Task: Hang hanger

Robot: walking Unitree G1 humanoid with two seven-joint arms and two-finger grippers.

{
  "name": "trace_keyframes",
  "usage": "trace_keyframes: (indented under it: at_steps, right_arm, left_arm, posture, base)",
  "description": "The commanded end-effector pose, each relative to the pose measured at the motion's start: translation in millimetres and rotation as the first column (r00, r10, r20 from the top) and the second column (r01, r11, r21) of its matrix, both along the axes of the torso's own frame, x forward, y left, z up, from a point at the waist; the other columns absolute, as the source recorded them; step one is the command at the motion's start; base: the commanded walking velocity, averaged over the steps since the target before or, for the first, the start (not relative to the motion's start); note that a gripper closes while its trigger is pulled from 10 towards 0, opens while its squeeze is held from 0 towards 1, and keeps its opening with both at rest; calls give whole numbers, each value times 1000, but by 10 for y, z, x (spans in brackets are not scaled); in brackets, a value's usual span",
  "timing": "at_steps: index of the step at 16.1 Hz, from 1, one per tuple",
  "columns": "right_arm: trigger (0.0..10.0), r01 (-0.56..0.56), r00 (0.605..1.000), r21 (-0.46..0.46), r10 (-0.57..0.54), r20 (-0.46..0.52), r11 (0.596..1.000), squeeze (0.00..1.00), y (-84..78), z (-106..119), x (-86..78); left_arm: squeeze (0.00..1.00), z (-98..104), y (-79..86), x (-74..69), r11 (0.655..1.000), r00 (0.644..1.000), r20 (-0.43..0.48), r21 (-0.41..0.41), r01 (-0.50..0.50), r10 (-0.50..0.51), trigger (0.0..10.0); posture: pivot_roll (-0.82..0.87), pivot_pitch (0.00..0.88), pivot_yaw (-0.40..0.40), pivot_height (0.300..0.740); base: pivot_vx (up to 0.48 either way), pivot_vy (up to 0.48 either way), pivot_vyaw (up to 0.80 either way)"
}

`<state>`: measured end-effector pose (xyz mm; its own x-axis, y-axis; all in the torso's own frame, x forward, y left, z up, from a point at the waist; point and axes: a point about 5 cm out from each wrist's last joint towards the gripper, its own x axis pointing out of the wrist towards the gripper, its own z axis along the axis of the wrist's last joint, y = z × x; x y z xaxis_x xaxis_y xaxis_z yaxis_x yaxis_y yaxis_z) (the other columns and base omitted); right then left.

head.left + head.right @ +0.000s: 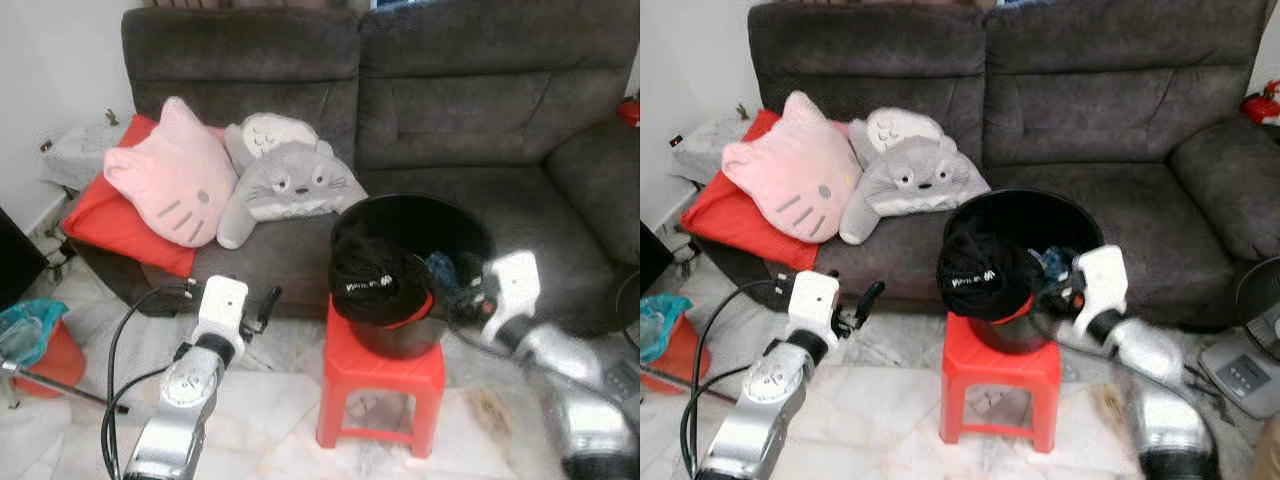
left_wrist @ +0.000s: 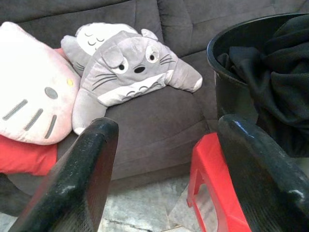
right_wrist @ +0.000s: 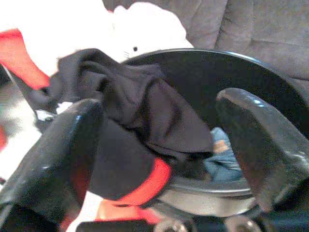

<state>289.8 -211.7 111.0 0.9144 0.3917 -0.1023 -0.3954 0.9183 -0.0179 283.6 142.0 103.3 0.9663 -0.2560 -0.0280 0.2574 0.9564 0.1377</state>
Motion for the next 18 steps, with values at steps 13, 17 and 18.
trace_keyframes:
  at_steps: [13,17,18]
  right_arm:
    - [10000,728,674,74,-731,110,682,0,-249,-120,-888]
    - [10000,759,647,23,-757,87,651,0,-212,-207,-1086]
    - [10000,753,653,30,-751,93,658,0,-209,-188,-1032]
  left_arm:
    - [0,128,187,-40,997,997,19,-33,-73,74,10000]
    - [0,70,280,-96,996,996,5,-25,-84,84,10000]
    - [0,84,241,-101,996,997,13,-38,-75,75,10000]
  posture:
    - [-59,0,81,740]
    - [-67,0,83,740]
    - [-63,0,80,740]
  base:
    - [0,0,0]
    - [0,0,0]
    - [0,0,0]
